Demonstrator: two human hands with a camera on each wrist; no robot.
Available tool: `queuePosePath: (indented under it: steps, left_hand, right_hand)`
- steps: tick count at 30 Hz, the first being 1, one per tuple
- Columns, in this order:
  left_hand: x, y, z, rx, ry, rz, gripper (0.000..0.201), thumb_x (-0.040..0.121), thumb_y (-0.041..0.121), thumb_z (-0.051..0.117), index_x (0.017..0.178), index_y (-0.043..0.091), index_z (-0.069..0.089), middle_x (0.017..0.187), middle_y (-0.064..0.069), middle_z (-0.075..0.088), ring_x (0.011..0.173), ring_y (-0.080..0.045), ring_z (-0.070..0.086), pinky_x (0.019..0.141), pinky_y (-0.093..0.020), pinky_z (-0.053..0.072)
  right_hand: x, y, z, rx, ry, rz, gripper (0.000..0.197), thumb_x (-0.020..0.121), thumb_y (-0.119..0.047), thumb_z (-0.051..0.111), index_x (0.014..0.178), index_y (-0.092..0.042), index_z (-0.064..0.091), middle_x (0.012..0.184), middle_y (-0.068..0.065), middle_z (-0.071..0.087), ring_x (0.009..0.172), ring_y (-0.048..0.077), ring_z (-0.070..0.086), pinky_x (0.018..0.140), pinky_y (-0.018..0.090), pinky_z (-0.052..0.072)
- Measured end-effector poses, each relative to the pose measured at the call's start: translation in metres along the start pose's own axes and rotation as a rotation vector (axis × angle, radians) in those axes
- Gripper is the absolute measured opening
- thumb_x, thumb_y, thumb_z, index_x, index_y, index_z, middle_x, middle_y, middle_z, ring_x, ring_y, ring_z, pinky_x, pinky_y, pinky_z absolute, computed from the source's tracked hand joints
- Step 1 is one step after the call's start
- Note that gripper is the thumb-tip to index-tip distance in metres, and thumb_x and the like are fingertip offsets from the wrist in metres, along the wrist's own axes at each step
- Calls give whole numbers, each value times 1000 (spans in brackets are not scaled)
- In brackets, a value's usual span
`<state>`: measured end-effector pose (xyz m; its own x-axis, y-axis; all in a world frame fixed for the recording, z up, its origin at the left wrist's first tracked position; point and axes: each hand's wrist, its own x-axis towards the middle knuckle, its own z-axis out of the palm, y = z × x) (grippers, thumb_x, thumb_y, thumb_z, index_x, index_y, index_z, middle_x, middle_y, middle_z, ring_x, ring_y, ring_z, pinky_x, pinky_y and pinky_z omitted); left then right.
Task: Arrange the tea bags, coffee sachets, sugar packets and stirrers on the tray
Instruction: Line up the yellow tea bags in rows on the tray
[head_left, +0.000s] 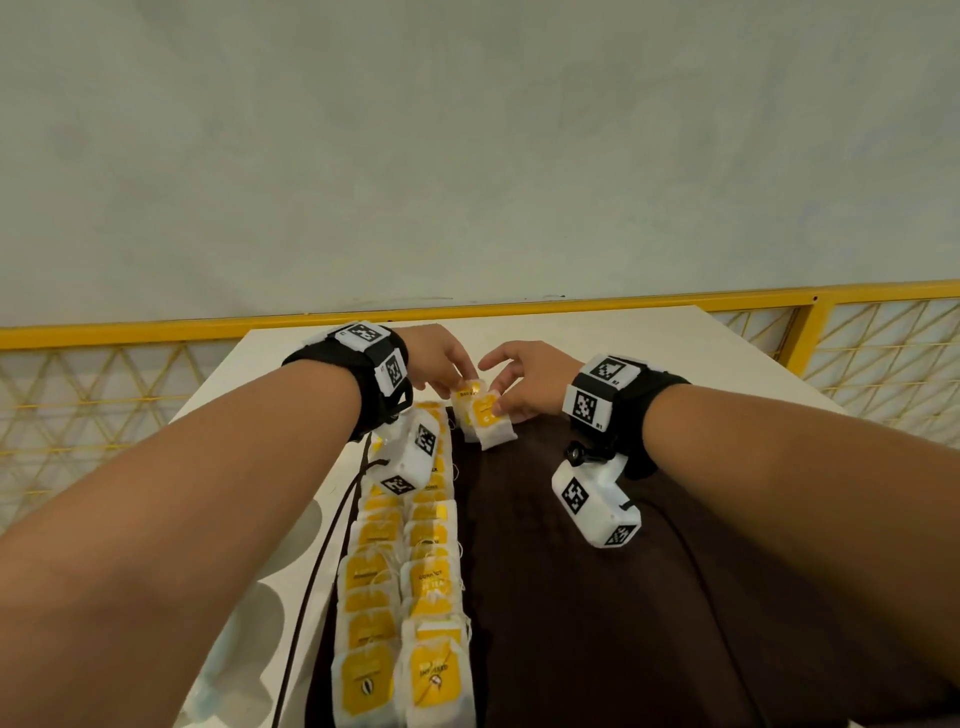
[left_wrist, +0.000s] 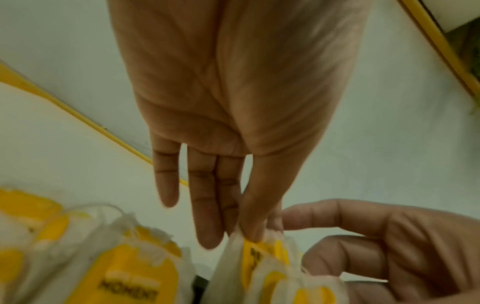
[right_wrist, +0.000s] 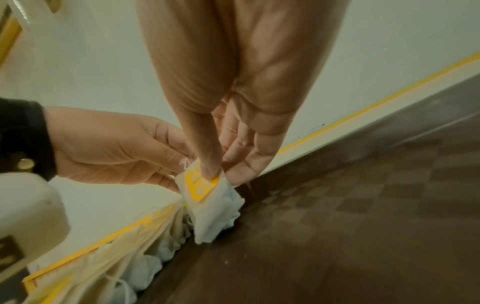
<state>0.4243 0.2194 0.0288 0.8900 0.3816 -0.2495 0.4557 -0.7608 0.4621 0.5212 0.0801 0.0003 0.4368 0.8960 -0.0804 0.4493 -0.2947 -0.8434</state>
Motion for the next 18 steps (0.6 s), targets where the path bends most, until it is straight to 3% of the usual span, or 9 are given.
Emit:
queuePosePath:
  steps: [6, 10, 12, 15, 18]
  left_hand:
    - [3, -3, 9, 49, 76, -18, 23, 88, 4, 60, 107, 12, 70, 91, -1, 66, 69, -2, 58, 55, -12, 43]
    - [2, -9, 5, 37, 260, -19, 12, 87, 21, 66, 95, 14, 72, 79, 5, 65, 71, -8, 56, 60, -20, 42]
    - [-1, -10, 2, 43, 258, -29, 16, 85, 29, 69, 91, 15, 71, 73, 7, 61, 71, -9, 55, 60, -22, 42]
    - [-3, -9, 3, 107, 129, -35, 20, 83, 33, 70, 93, 16, 73, 87, 3, 66, 82, -12, 57, 67, -22, 43]
    - [-1, -4, 10, 136, 111, -20, 24, 86, 30, 68, 104, 14, 72, 102, 2, 67, 93, -11, 56, 80, -24, 41]
  right_hand:
    - [2, 2, 8, 40, 43, 25, 51, 78, 12, 67, 122, -8, 53, 80, 4, 59, 70, 16, 60, 62, 27, 57]
    - [1, 4, 8, -7, 98, 87, 45, 78, 3, 72, 117, -9, 55, 86, 5, 60, 80, 18, 59, 61, 27, 56]
    - [-1, 6, 6, -2, 88, 157, 43, 76, -2, 76, 113, -12, 54, 93, 10, 61, 79, 19, 60, 60, 28, 57]
    - [-7, 10, 4, 7, 33, 225, 42, 75, -3, 78, 107, -11, 53, 91, 14, 62, 73, 20, 62, 68, 33, 59]
    - [-11, 13, 8, -14, 1, 209, 28, 75, 0, 76, 89, -11, 55, 87, 13, 63, 66, 19, 63, 70, 34, 59]
